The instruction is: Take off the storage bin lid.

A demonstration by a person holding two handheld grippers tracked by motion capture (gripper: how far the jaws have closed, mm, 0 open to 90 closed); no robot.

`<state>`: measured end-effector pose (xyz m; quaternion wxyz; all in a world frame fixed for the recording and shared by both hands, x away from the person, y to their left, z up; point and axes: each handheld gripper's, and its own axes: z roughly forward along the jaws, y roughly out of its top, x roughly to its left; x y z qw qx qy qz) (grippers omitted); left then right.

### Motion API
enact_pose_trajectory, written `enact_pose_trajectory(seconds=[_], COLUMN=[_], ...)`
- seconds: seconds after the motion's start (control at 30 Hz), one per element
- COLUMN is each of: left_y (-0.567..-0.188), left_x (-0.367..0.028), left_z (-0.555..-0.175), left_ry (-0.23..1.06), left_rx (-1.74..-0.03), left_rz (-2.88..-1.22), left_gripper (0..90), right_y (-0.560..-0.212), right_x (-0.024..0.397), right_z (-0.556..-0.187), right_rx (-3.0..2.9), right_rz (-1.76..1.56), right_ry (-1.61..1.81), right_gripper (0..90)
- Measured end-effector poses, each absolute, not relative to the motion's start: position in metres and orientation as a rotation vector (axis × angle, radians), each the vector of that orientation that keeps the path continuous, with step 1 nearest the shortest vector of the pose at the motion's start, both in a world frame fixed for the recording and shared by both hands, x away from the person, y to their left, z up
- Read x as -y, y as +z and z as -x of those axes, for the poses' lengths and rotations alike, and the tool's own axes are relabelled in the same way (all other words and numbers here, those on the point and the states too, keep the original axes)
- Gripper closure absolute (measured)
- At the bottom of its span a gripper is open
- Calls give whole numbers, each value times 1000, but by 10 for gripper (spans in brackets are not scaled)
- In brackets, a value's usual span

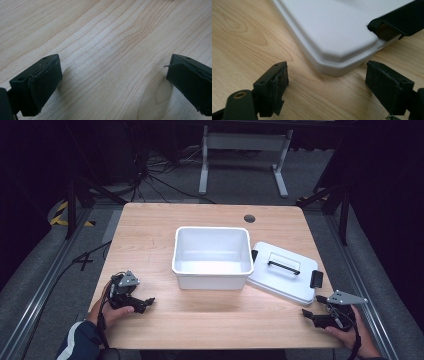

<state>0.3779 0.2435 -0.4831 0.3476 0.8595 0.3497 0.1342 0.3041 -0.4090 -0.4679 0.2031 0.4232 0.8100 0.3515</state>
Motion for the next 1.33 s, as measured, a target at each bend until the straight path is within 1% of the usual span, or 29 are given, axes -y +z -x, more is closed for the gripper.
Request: enact_pose_trajectory(seconds=[1.33], left_y=[-482], left_x=[-244], left_z=[-380], left_ry=[331], left_rx=[-896], left_rz=[-2242], left_gripper=[1], right_y=[-468], right_x=[408], right_z=[-305], right_rx=[-2258], right_rz=[-1186], right_ry=[985], right_gripper=[179])
